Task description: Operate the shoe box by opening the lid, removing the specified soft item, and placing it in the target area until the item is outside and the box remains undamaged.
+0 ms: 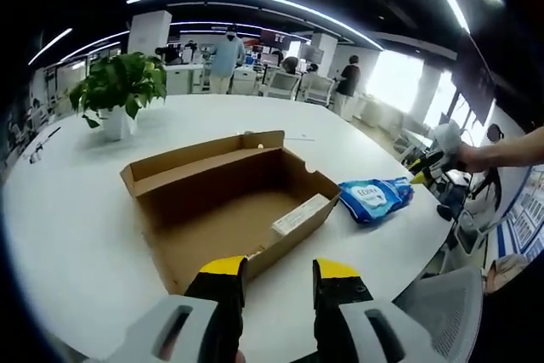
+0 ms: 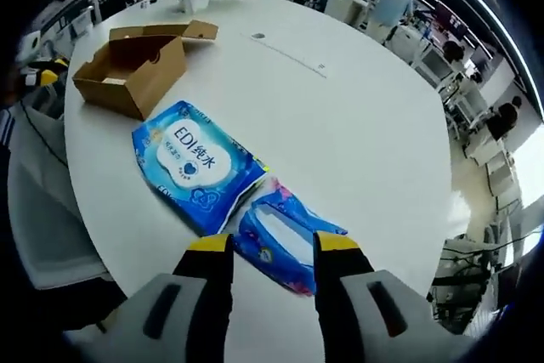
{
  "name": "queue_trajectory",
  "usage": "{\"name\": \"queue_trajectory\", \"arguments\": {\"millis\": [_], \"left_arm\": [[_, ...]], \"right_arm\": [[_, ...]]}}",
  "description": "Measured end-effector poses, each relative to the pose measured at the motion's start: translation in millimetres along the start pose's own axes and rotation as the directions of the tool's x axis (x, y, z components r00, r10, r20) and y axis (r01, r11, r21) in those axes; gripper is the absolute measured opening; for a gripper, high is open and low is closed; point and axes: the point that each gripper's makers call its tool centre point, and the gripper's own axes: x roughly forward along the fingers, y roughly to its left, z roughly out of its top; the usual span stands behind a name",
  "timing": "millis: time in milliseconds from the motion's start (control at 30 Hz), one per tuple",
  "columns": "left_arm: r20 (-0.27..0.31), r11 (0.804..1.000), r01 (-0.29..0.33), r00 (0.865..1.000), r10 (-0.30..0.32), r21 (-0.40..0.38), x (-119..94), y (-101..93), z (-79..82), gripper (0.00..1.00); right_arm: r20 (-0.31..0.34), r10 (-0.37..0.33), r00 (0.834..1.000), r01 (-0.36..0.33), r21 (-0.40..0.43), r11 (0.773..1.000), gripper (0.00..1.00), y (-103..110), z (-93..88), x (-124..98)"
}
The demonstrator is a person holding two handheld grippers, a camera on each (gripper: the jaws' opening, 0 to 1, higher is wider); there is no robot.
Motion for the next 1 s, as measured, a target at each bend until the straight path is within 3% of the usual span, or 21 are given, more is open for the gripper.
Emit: {"name": "queue_trajectory", "arguments": {"millis": [333, 1000], "left_arm": [[0.006, 1.0, -0.005, 1.0, 0.005, -0.016, -4, 5.3, -1.3, 0.31], [0.017, 0.998, -0.028, 0.999, 0.028, -0.048, -16, 29.5, -4.6, 0.31]], "right_arm": [[0.099, 0.049, 0.994, -0.054, 0.049, 0.997, 0.37, 25, 41.5, 7], [0.189, 0.143, 0.971, -0.138, -0.041, 0.99, 0.39, 94, 119.4, 32]]}}
